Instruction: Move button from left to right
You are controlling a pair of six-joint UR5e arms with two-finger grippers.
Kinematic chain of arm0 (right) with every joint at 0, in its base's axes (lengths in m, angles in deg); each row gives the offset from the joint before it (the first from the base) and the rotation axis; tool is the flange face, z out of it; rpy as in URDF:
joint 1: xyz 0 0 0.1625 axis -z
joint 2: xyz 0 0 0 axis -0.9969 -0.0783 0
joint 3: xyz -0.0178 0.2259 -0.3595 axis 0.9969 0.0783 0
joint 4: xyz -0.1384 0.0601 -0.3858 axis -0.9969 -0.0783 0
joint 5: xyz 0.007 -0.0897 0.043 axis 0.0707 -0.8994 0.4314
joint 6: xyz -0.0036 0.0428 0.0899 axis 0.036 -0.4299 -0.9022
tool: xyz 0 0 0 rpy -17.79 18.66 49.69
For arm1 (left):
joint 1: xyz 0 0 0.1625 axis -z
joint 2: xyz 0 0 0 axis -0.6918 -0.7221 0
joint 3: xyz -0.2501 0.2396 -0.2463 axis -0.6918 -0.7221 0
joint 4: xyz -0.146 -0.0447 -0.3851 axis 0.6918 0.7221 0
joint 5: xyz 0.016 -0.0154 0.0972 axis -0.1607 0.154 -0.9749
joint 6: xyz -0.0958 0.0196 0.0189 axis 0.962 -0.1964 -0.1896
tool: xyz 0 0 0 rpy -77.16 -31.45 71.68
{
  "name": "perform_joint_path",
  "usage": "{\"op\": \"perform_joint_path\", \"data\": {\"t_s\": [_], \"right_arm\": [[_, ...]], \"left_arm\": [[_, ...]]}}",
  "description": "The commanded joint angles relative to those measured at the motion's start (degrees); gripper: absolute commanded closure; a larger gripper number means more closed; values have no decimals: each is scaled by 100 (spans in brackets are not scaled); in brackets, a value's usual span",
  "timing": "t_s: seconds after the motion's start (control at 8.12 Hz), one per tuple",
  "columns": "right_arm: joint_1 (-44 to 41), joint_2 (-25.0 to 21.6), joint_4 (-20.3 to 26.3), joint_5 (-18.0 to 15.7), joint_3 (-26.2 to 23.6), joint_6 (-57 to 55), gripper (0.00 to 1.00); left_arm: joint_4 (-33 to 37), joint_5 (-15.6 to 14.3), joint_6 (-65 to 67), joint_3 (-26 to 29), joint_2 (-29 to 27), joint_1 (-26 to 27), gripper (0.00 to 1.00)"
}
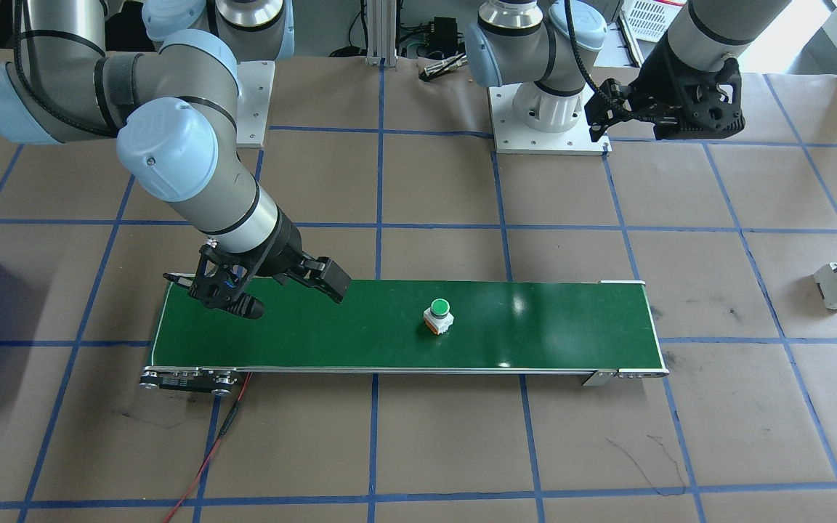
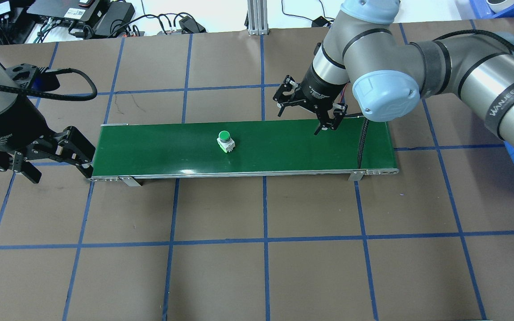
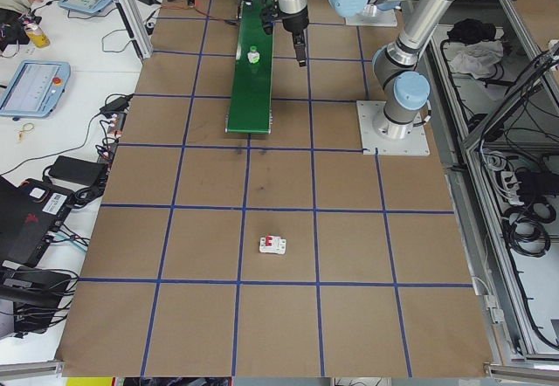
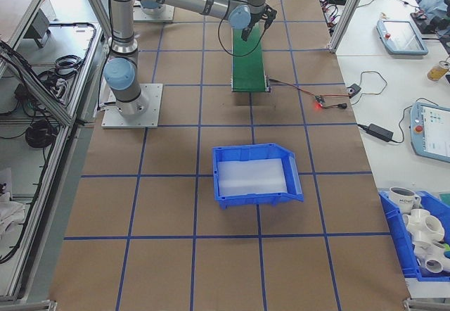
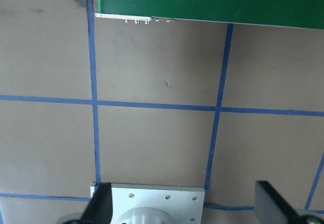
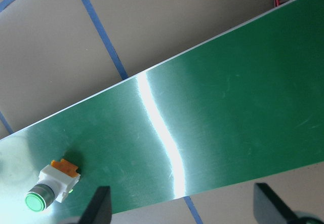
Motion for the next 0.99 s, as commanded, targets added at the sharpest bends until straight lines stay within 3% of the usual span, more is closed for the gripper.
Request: {"op": "perform_joint_path", "data": {"t_s": [0.0,0.25,0.86], "right_arm": [[-18,42,17,3,-133,-154,1],[-44,41,-1,-14,-213,-989,1],[-114,173,-247,-84,-222,-982,8]], "left_arm": [[27,-48,7,12,31,3,0],[71,-32,260,12,66,73,0],[89,-49,676,-14,198,82,0]]}}
